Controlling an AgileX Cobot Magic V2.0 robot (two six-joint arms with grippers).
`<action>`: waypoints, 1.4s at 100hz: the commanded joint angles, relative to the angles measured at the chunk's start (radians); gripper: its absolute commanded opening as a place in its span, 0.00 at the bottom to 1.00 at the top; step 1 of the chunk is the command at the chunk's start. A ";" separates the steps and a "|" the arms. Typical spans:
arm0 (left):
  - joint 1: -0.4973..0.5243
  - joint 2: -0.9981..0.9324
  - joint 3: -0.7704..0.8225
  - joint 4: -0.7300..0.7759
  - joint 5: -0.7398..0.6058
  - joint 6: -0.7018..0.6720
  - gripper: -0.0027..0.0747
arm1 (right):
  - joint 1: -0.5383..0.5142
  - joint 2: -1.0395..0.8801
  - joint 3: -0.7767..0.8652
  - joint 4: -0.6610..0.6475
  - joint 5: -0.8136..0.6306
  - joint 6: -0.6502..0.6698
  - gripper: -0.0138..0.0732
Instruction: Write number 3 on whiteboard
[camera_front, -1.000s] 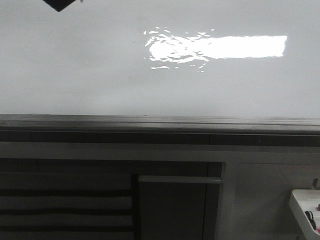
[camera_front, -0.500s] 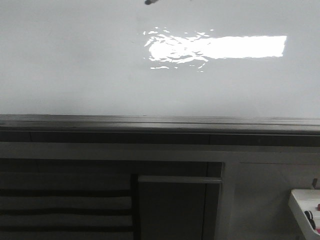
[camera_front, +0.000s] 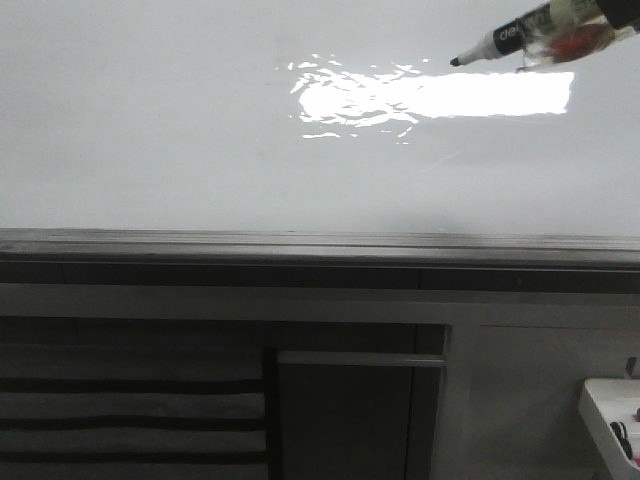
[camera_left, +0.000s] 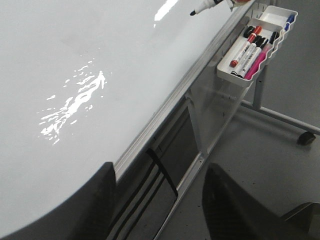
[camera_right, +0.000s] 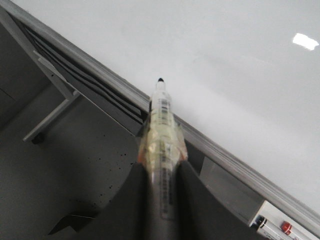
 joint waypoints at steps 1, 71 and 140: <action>0.002 -0.018 -0.010 -0.034 -0.097 -0.013 0.46 | -0.007 -0.007 -0.028 0.024 -0.096 -0.001 0.09; 0.002 0.003 -0.009 -0.034 -0.097 -0.013 0.27 | 0.065 0.502 -0.589 0.017 0.088 0.001 0.09; 0.002 0.003 -0.009 -0.034 -0.097 -0.013 0.18 | 0.104 0.551 -0.482 -0.135 -0.030 0.098 0.09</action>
